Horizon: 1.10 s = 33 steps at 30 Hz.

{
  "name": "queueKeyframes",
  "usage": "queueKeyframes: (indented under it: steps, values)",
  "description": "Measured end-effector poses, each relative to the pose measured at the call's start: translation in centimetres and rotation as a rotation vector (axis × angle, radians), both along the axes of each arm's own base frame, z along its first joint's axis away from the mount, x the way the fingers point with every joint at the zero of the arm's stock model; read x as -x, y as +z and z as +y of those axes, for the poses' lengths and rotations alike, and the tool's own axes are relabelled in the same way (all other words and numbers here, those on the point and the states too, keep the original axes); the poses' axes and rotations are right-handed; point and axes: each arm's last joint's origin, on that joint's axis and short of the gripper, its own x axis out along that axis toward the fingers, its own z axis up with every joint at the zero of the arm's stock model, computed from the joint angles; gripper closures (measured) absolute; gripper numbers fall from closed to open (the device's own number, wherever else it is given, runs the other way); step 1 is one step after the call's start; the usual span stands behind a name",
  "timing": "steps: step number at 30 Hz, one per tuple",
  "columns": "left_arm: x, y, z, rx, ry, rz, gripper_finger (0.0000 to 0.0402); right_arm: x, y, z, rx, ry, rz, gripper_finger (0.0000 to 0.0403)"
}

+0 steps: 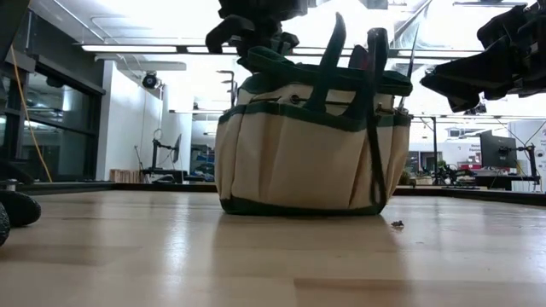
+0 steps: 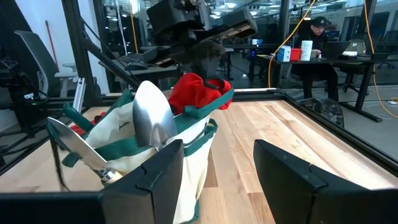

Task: Pick & Place Garden tools in Gardening bag
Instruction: Put the red glove into the gardening bag

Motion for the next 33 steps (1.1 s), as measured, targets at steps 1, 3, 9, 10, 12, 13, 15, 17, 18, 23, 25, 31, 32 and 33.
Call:
queueKeyframes:
  steps: [1, 3, 9, 10, 12, 13, 15, 17, 18, 23, 25, 31, 32, 33]
  values:
    - [0.0, 0.0, 0.0, -0.001, 0.001, 0.000, 0.0401, 0.0, 0.0, 0.0, 0.000, 0.000, 0.000, 0.0214]
    - [0.0, 0.0, 0.0, -0.017, 0.009, -0.003, 0.0401, 0.0, 0.0, 0.0, 0.000, 0.000, 0.000, 0.0214]
    - [0.1, 0.4, 0.1, -0.067, -0.023, -0.009, 0.0401, 0.0, 0.0, 0.0, 0.000, 0.000, -0.001, 0.0214]
    - [0.1, 0.6, 0.1, -0.071, -0.030, -0.018, 0.0401, 0.0, 0.0, 0.0, 0.000, 0.000, -0.001, 0.0214]
    - [0.1, 1.0, 0.0, -0.078, -0.043, -0.043, 0.0401, 0.0, 0.0, 0.0, 0.000, 0.000, 0.000, 0.0214]
    - [0.3, 1.2, -0.2, -0.078, -0.048, -0.047, 0.0401, 0.0, 0.0, 0.0, 0.000, 0.000, 0.000, 0.0214]
    - [0.4, 1.6, -0.2, -0.081, -0.051, -0.064, 0.0401, 0.0, 0.0, 0.0, 0.000, 0.000, 0.000, 0.0214]
    - [0.5, 1.9, -0.2, -0.084, -0.055, -0.073, 0.0401, 0.0, 0.0, 0.0, 0.000, 0.000, -0.001, 0.0214]
    - [0.6, 1.9, -0.1, -0.087, -0.054, -0.067, 0.0401, 0.0, 0.0, 0.0, 0.000, 0.000, -0.001, 0.0214]
    - [0.8, 2.1, 0.2, -0.102, -0.036, -0.064, 0.0401, 0.0, 0.0, 0.0, 0.000, -0.001, -0.001, 0.0214]
    - [0.9, 2.1, 0.3, -0.102, -0.035, -0.058, 0.0401, 0.0, 0.0, 0.0, 0.000, 0.000, -0.001, 0.0214]
    - [1.2, 2.8, -0.2, -0.106, -0.069, -0.086, 0.0401, 0.0, 0.0, 0.0, 0.000, 0.000, -0.001, 0.0214]
    - [1.3, 3.0, -0.2, -0.104, -0.071, -0.085, 0.0401, 0.0, 0.0, 0.0, 0.000, 0.000, -0.001, 0.0214]
    - [1.4, 3.1, -0.2, -0.104, -0.072, -0.089, 0.0401, 0.0, 0.0, 0.0, 0.000, -0.001, -0.001, 0.0214]
